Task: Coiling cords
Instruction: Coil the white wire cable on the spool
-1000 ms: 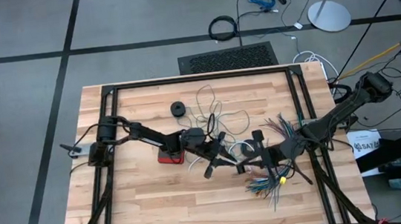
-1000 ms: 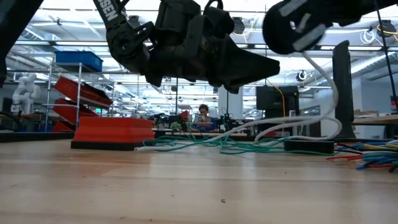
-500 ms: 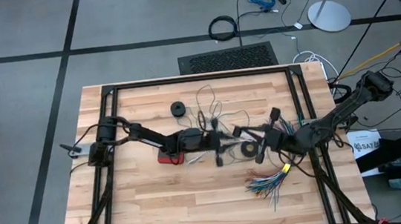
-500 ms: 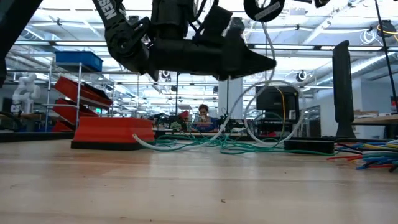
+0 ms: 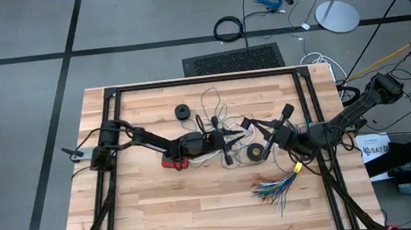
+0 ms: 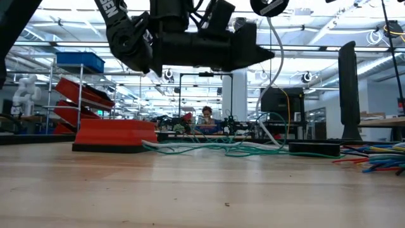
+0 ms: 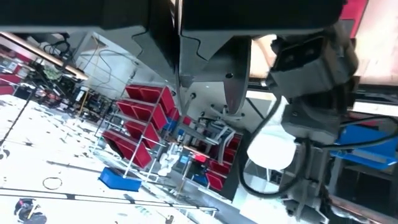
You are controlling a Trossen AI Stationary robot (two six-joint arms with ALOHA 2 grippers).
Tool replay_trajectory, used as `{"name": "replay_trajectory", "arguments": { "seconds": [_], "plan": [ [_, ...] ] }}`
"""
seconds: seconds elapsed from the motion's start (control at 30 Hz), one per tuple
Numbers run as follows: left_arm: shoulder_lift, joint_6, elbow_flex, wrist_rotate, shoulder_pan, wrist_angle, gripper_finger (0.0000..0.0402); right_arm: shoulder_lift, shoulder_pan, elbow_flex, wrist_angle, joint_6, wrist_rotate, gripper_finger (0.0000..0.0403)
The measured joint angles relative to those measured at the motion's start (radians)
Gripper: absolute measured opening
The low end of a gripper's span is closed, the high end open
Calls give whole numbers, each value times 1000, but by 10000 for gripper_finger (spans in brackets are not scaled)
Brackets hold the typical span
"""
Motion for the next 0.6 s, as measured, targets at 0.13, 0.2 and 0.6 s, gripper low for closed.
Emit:
{"name": "replay_trajectory", "arguments": {
  "seconds": [0.13, 0.2, 0.6],
  "plan": [
    [0, 1, 32, -1, 0, 1, 74, 0, -12, 0, 28, 0, -2, 0],
    [0, 14, 54, -11, 0, -2, 74, 0, -18, 0, 58, -6, -4, 0],
    [0, 52, 149, -52, 2, -134, 74, 0, -47, 0, 203, -86, -37, 0]
  ]
}}
